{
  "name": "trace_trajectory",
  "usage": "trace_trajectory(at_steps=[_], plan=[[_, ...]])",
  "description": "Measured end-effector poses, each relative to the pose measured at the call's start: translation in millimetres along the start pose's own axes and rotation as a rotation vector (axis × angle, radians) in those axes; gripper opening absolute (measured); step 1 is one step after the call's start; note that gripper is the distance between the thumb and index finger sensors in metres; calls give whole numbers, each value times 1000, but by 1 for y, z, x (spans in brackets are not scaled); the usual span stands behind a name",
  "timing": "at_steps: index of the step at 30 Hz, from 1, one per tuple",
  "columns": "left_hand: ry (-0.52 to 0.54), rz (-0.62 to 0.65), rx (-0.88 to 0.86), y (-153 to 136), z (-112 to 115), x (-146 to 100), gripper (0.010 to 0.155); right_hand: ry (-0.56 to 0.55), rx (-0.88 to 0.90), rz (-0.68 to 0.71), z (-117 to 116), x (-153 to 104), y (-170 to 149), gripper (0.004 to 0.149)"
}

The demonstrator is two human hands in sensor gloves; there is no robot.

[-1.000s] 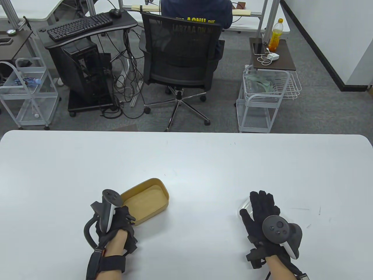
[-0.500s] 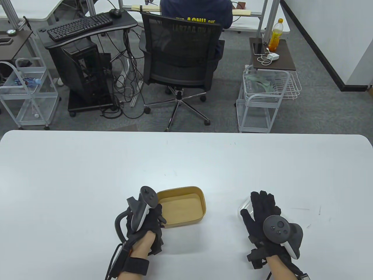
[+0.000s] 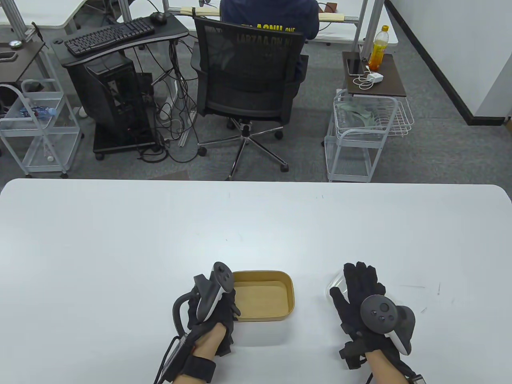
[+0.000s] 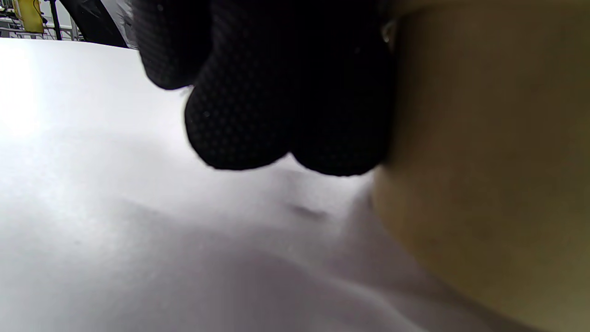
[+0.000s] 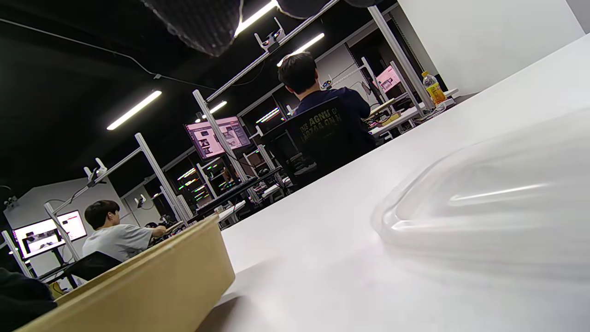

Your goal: Cover the takeout box

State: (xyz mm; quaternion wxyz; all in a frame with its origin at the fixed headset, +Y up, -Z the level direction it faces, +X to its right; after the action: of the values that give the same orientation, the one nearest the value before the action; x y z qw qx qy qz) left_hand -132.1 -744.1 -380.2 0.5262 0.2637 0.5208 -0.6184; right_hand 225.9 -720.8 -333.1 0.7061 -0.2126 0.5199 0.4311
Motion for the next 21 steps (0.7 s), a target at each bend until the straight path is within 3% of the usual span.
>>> trace_trajectory(at_steps=[13, 21], plan=[[-33, 19, 11, 3, 12, 0, 56, 17, -6, -14, -5, -1, -1, 68], [-47, 41, -27, -4, 11, -2, 70, 31, -23, -10, -6, -1, 0, 69]])
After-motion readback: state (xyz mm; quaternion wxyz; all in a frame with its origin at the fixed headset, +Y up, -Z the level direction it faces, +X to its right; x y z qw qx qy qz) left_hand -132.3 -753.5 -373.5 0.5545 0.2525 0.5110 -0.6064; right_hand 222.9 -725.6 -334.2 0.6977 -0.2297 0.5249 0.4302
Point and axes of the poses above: the tracker on the back of each hand, its own y axis roughly to the thumb side, its own x axis roughly from the wrist to the fingertips, z = x × y, the point moved 2 cm from there along x, roughly from the wrist to the fingertips, and after that the axes turned 12 degrees about -y, right-handed, at the moved point
